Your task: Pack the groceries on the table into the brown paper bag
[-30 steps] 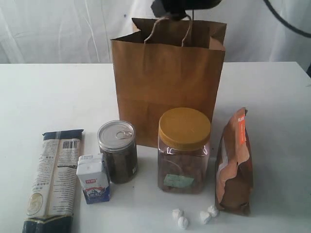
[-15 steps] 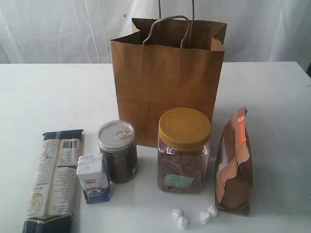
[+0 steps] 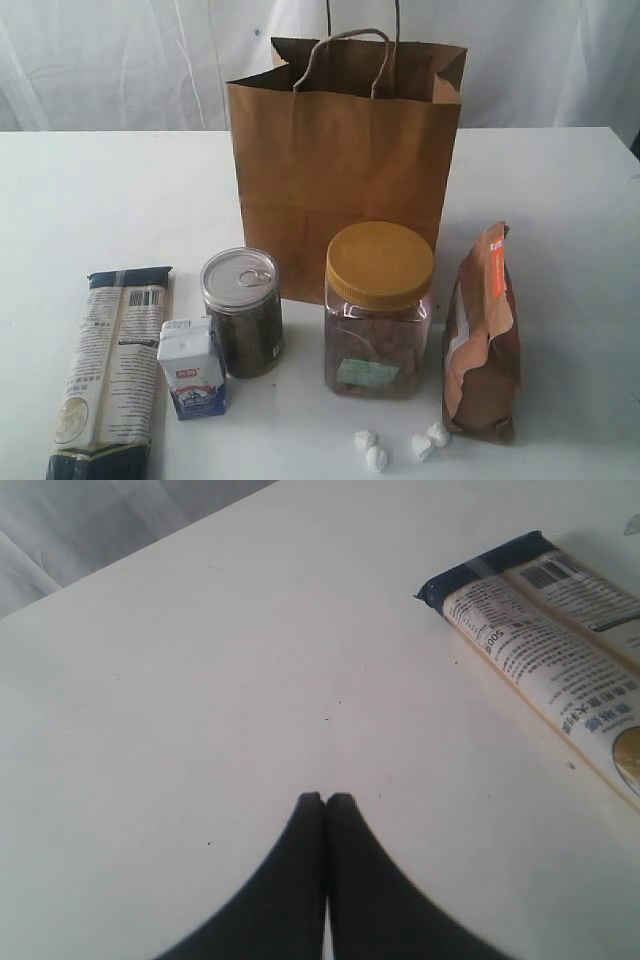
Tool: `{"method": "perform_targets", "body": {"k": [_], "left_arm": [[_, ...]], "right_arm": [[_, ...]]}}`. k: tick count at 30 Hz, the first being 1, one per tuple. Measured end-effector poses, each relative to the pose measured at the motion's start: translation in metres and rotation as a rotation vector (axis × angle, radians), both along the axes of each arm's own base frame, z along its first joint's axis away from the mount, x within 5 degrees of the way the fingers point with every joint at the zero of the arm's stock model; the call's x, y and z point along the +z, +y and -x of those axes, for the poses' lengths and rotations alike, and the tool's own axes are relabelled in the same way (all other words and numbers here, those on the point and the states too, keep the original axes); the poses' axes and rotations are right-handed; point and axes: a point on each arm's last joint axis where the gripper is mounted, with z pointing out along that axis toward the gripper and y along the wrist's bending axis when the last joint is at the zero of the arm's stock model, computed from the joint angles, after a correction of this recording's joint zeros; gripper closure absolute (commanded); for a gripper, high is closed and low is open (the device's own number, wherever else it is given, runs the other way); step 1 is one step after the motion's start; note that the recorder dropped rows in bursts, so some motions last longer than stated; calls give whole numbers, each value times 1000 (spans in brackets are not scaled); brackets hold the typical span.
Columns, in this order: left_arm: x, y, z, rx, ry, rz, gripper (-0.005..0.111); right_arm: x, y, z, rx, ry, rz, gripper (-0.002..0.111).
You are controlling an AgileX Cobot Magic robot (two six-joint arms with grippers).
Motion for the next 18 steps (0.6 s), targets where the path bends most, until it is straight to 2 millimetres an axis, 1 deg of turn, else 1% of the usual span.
{"method": "perform_targets", "body": {"k": [1,2,3,5,7,10,12,13,15,18], "left_arm": [[0,0,0,0,0,-1,107],[0,0,0,0,0,-1,107],[0,0,0,0,0,-1,107],[0,0,0,0,0,-1,107],[0,0,0,0,0,-1,107],[0,0,0,0,0,-1,107],[0,0,0,0,0,-1,107],[0,0,0,0,0,-1,107],[0,0,0,0,0,-1,107],[0,0,0,0,0,-1,107]], "right_arm": [[-15,-12,-1,-66,28,-45,108],[-32,-20,2,-105,61,-78,108],[-45,-23,9,-113,78,-96,108],[-65,-22,32,-74,62,-114,108],[-75,-20,53,-27,33,-112,108],[-86,-17,85,26,-12,-117,108],[-96,-16,102,43,-23,-152,108],[-105,-14,118,69,-53,-178,108],[-113,-12,135,127,-141,-187,108],[-115,-10,162,220,-357,-210,108]]}}
